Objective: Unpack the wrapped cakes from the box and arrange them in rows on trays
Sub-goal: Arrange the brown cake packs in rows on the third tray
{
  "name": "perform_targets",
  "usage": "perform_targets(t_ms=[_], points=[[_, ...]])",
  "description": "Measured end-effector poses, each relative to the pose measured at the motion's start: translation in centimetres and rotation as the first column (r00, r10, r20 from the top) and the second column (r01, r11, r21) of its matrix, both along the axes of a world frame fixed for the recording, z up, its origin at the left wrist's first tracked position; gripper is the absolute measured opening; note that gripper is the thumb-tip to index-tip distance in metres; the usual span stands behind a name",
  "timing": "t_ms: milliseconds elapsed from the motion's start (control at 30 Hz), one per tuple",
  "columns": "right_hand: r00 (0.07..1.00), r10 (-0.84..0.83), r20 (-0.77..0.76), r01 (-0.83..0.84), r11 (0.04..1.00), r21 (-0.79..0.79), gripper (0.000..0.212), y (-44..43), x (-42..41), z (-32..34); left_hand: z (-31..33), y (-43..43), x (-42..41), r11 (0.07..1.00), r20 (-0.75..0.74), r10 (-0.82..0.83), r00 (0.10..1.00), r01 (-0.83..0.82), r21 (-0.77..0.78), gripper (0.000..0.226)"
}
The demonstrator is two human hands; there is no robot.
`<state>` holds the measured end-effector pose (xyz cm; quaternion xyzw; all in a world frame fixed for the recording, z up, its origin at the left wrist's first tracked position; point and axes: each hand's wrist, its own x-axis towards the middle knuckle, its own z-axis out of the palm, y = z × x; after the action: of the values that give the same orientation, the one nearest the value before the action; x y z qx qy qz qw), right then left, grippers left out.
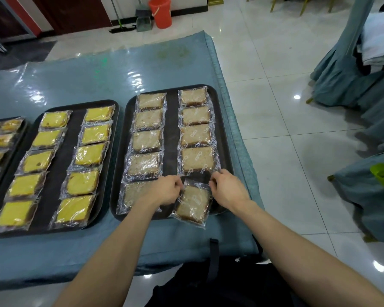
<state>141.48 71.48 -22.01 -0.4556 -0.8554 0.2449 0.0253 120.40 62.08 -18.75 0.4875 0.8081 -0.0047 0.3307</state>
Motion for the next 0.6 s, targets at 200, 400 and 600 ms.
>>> perform_targets(t_ms=[200, 400, 600], points=[[0.997, -0.074, 0.033, 0.077, 0.988, -0.136, 0.020, -2.9, 0.7, -0.1, -0.2, -2.2, 0.3, 1.000, 0.216, 0.001, 0.976, -0.001, 0.001, 0.028], [0.921, -0.388, 0.043, 0.389, 0.907, -0.161, 0.017, -5.0, 2.8, 1.0, -0.2, -4.6, 1.6, 0.986, 0.063, -0.108, 0.992, 0.099, 0.132, 0.093], [0.947, -0.316, -0.059, 0.292, 0.922, -0.253, 0.038, -6.9, 4.7, 1.3, -0.9, -5.8, 2.8, 0.965, 0.006, -0.221, 0.975, 0.218, 0.145, 0.068]])
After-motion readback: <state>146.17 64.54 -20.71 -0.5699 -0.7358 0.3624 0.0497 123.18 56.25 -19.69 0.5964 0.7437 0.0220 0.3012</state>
